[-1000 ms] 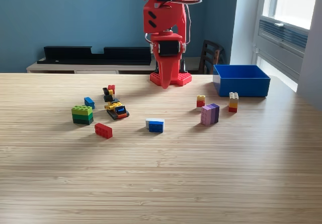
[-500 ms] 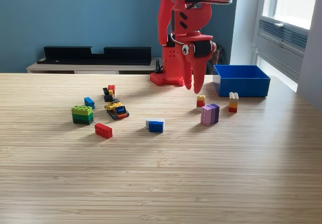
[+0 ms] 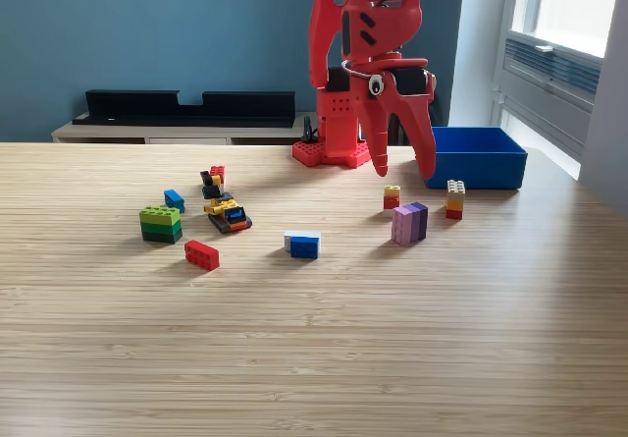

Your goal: Grasp a lego block and put it in the bin.

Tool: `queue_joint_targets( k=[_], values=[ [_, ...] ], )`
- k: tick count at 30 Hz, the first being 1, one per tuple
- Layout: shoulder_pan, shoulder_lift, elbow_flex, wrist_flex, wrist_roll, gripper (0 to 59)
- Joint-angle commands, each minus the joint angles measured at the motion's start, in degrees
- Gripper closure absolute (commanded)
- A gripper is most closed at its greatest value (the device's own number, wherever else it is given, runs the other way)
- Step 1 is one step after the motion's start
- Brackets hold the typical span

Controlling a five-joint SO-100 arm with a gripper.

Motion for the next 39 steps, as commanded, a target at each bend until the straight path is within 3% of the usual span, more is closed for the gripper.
queue_joint_targets(
  k=[1,16,25,35,39],
  values=[
    [-1.49,2.99,-2.99,-0.79,0.26,24.0],
    [-2.29,-12.48,-8.00,1.58,-0.09,25.4],
    [-3.34,-17.31,-8.35,1.58,0.00,29.7],
    [-5.45,-21.27,-9.76,1.05,2.46,37.2],
    [-5.36,-21.53,-9.67,-1.41,3.96,46.6]
  ],
)
